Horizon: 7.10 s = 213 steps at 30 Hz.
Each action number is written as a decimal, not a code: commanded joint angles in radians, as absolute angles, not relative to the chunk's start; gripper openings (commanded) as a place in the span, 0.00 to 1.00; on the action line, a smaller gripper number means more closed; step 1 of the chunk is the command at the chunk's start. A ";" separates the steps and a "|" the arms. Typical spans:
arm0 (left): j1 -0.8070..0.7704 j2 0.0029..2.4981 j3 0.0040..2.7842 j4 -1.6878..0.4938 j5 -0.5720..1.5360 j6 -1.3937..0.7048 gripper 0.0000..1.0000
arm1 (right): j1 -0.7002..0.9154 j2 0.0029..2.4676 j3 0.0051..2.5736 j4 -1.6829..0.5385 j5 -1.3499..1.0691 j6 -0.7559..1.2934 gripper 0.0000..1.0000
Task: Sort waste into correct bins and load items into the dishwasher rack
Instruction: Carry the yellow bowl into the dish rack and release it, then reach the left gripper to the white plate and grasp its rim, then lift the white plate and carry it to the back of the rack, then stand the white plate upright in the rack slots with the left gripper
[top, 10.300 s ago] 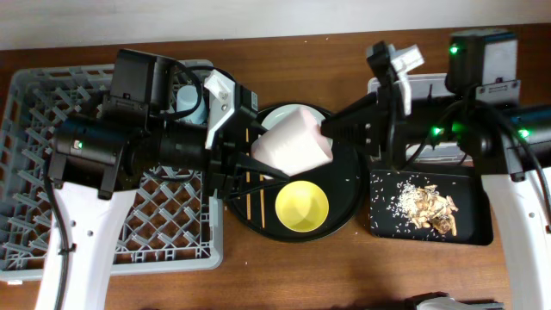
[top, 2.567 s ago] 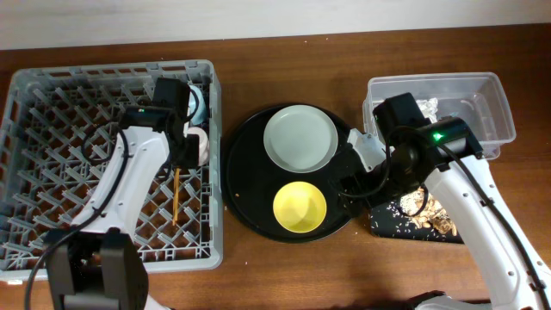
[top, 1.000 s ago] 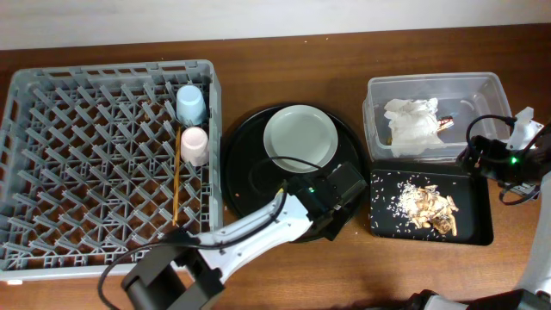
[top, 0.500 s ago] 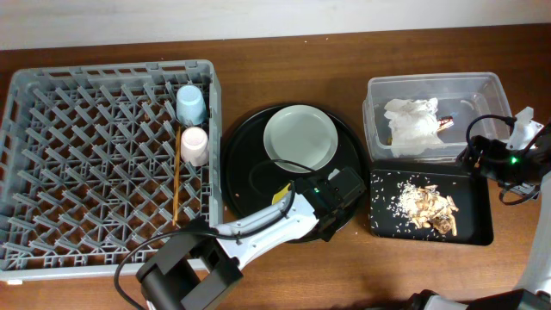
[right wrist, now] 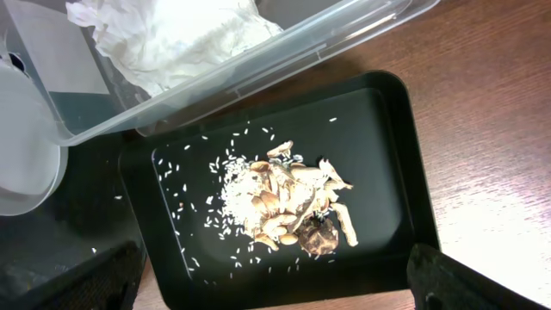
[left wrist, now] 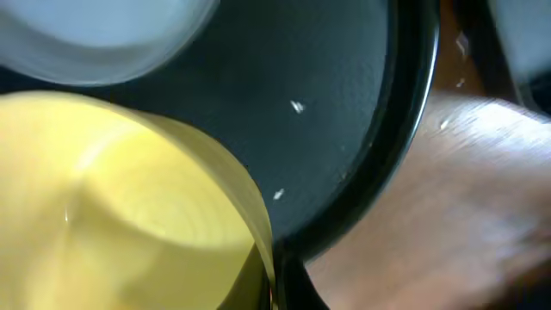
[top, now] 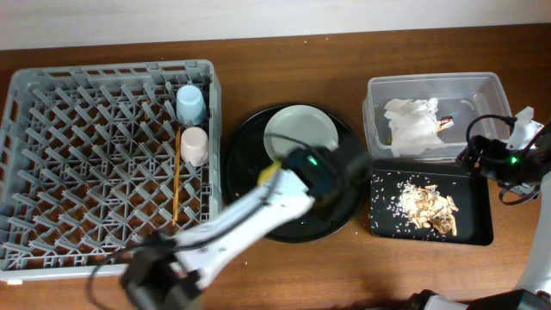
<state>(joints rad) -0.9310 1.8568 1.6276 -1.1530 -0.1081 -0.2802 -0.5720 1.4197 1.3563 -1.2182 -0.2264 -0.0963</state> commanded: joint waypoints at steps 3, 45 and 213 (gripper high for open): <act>-0.602 1.549 1.761 -1.321 -0.013 -0.210 0.00 | -0.577 1.417 1.365 -1.214 -0.232 -0.088 0.99; 0.612 1.757 1.130 -1.294 1.230 0.532 0.67 | -0.577 1.417 1.365 -1.214 -0.232 -0.088 0.99; -0.142 1.980 1.768 -1.100 -0.930 -0.374 0.99 | -0.577 1.417 1.365 -1.214 -0.232 -0.088 0.99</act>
<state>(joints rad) -0.1490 1.9724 1.7760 -1.1023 -0.9428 -0.3676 -0.5735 1.4197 1.3563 -1.2171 -0.2295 -0.0864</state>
